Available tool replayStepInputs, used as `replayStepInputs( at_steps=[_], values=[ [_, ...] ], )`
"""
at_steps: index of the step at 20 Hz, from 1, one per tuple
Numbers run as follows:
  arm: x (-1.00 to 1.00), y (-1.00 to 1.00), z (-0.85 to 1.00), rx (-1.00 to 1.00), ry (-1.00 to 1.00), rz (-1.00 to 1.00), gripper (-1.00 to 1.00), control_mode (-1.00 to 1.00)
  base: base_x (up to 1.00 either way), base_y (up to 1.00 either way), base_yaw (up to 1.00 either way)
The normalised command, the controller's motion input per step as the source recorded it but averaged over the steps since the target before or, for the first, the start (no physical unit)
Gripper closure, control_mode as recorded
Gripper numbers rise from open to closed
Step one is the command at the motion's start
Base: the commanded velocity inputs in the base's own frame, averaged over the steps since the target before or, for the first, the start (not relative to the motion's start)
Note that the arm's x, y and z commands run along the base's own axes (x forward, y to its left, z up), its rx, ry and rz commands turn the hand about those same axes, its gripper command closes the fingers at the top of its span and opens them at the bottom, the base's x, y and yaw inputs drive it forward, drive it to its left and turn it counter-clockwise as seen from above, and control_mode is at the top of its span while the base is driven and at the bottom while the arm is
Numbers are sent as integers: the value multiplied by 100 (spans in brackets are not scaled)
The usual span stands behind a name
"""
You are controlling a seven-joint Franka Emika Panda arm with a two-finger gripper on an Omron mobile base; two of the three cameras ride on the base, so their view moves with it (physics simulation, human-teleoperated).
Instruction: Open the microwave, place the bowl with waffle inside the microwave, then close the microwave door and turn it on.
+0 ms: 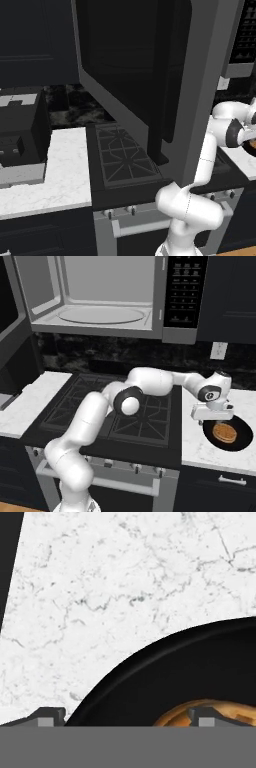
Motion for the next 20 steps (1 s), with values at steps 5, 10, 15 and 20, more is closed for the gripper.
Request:
replayStepInputs(
  at_steps=[5, 10, 15, 20],
  values=[
    [-38, 0, -31, 0, -9, 0, 100, -100, 0, 0, 0],
    [-73, 6, -17, 0, -5, 4, 100, -100, 0, 0, 0],
    [-69, 39, 9, -1, -7, 16, 100, -100, 0, 0, 0],
    [-74, 78, 29, -5, -12, 28, 100, -100, 0, 0, 0]
  ],
)
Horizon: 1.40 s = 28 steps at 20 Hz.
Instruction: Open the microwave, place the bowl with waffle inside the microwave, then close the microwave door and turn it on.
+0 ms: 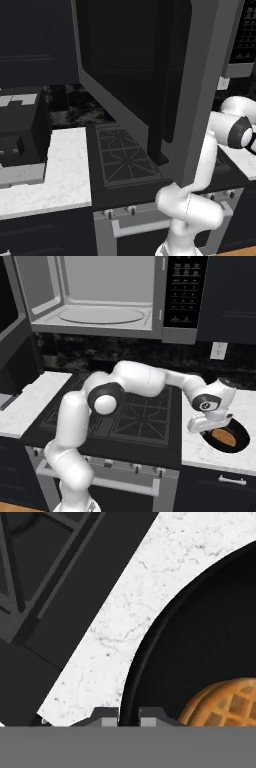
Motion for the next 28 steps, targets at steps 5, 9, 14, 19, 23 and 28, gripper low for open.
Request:
replayStepInputs(
  at_steps=[5, 9, 14, 19, 23, 28],
  values=[
    [-75, 100, 43, -13, -17, 41, 100, -100, 0, 0, 0],
    [-79, 92, 69, -20, -16, 41, 100, -100, 0, 0, 0],
    [-69, 58, 100, -25, -14, 34, 100, -100, 0, 0, 0],
    [-56, 67, 100, -29, -1, 38, 100, -100, 0, 0, 0],
    [-38, 50, 89, -21, 0, 51, 100, -100, 0, 0, 0],
    [-7, 28, 61, -1, -4, 65, 100, -100, 0, 0, 0]
  ],
)
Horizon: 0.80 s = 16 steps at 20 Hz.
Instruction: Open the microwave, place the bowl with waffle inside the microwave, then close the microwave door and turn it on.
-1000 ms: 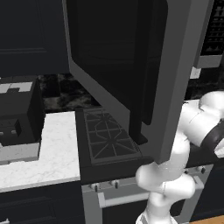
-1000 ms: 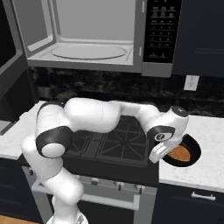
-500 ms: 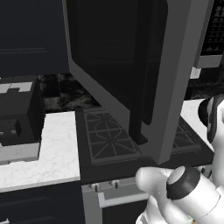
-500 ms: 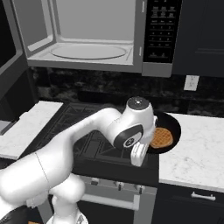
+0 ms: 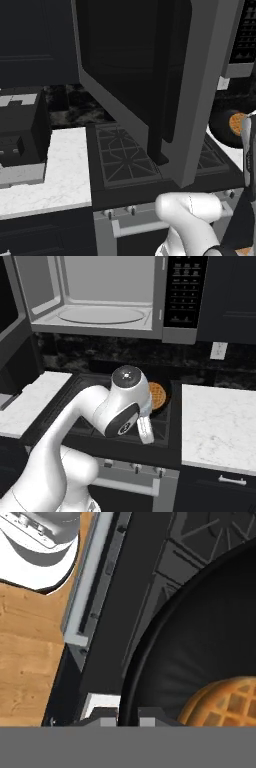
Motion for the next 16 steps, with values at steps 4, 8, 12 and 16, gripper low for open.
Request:
replayStepInputs(
  at_steps=[4, 8, 12, 16],
  values=[
    [-11, 42, 64, 0, 0, 65, 100, -100, 0, 0, 0],
    [-21, 56, 83, -4, -1, 51, 100, -100, 0, 0, 0],
    [-28, 56, 79, -3, -12, 36, 100, -100, 0, 0, 0],
    [-13, 63, 60, 0, -16, 27, 100, -100, 0, 0, 0]
  ],
)
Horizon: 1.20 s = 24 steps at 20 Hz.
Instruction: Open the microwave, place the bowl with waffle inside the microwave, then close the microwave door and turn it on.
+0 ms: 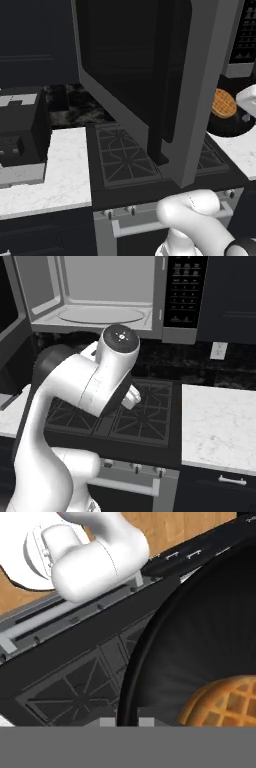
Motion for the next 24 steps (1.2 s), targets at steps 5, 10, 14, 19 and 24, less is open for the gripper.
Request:
replayStepInputs(
  at_steps=[5, 10, 14, 19, 24],
  values=[
    [0, 79, 59, 3, -13, 21, 100, -100, 0, 0, 0],
    [12, 84, 61, -1, -3, 4, 100, -100, 0, 0, 0],
    [58, 77, 57, -5, 0, -9, 100, -100, 0, 0, 0],
    [94, 40, 18, -4, 0, -29, 100, -100, 0, 0, 0],
    [100, 0, 0, 0, 0, -19, 100, -100, 0, 0, 0]
  ],
)
